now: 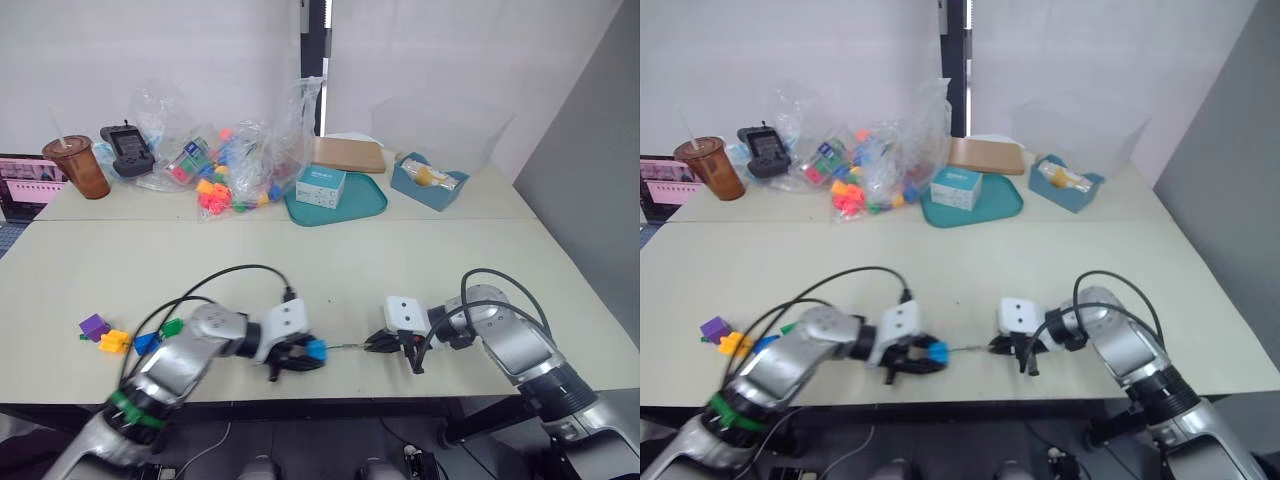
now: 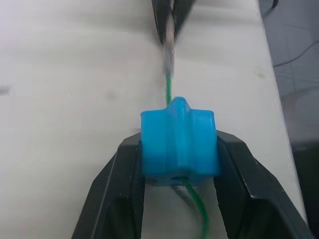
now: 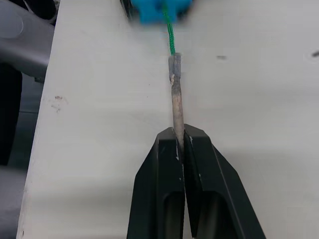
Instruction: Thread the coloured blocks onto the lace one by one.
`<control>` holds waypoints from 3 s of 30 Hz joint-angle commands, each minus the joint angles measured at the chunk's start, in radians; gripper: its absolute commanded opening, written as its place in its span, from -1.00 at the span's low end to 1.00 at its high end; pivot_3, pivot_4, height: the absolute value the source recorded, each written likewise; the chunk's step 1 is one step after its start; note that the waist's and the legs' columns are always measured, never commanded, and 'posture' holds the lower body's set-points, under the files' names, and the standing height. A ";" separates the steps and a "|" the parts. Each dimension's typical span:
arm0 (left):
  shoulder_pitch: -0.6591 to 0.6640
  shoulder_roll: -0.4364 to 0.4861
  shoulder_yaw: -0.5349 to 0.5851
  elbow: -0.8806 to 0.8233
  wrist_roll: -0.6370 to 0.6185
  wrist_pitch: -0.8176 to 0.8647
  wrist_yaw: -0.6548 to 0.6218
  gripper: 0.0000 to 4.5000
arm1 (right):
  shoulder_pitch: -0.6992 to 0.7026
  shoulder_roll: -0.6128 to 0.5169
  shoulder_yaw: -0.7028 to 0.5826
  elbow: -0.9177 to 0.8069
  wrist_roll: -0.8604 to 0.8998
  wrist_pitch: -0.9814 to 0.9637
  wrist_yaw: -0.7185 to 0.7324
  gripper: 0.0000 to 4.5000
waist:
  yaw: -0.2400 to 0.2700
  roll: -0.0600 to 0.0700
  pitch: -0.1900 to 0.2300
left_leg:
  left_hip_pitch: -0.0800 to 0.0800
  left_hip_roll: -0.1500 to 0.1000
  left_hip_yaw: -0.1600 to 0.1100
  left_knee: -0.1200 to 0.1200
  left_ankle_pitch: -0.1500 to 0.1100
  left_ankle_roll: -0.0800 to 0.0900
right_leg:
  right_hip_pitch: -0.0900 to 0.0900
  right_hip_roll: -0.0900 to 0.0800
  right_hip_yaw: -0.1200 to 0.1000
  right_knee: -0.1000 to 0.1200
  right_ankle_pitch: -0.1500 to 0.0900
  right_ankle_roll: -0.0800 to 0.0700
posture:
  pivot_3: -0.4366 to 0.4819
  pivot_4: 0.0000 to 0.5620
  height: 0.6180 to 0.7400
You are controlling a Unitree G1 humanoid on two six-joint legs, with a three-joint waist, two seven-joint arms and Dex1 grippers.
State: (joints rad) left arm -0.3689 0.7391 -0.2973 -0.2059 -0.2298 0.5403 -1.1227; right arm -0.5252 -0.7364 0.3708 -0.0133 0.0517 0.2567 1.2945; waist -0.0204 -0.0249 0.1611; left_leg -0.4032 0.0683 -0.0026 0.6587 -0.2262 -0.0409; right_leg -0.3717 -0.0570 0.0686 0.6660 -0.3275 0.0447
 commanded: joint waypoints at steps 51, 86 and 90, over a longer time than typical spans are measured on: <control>-0.348 0.372 -0.192 0.389 0.453 -0.143 -0.484 0.77 | 0.145 0.034 -0.031 -0.225 0.022 0.303 -0.130 -1.00 | 0.002 0.001 0.001 | -0.003 0.001 0.002 -0.002 0.000 0.000 | -0.005 0.002 0.002 0.002 0.000 -0.001 | -0.05 -0.47 1.00; -0.205 0.342 -0.118 0.454 0.531 -0.306 -0.432 -0.39 | 0.283 -0.264 -0.200 0.017 -0.036 0.161 -0.247 -1.00 | 0.005 0.007 -0.017 | 0.007 0.000 0.004 0.000 -0.002 0.003 | 0.006 0.000 0.002 -0.001 -0.001 0.000 | -0.05 -0.47 1.00; -0.203 0.331 -0.107 0.449 0.531 -0.319 -0.404 -0.39 | 0.310 -0.234 -0.166 -0.070 0.007 0.200 -0.211 -1.00 | 0.004 0.009 -0.020 | 0.008 0.000 0.004 0.000 -0.002 0.003 | 0.007 0.000 0.002 -0.001 -0.001 0.000 | -0.05 -0.47 1.00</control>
State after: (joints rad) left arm -0.6082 1.0728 -0.3748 0.1998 0.2523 0.2204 -1.5573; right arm -0.2575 -0.9858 0.1458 -0.0727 0.0576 0.4122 1.0484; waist -0.0166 -0.0155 0.1415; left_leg -0.3955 0.0685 0.0014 0.6583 -0.2284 -0.0373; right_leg -0.3648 -0.0565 0.0712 0.6652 -0.3282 0.0444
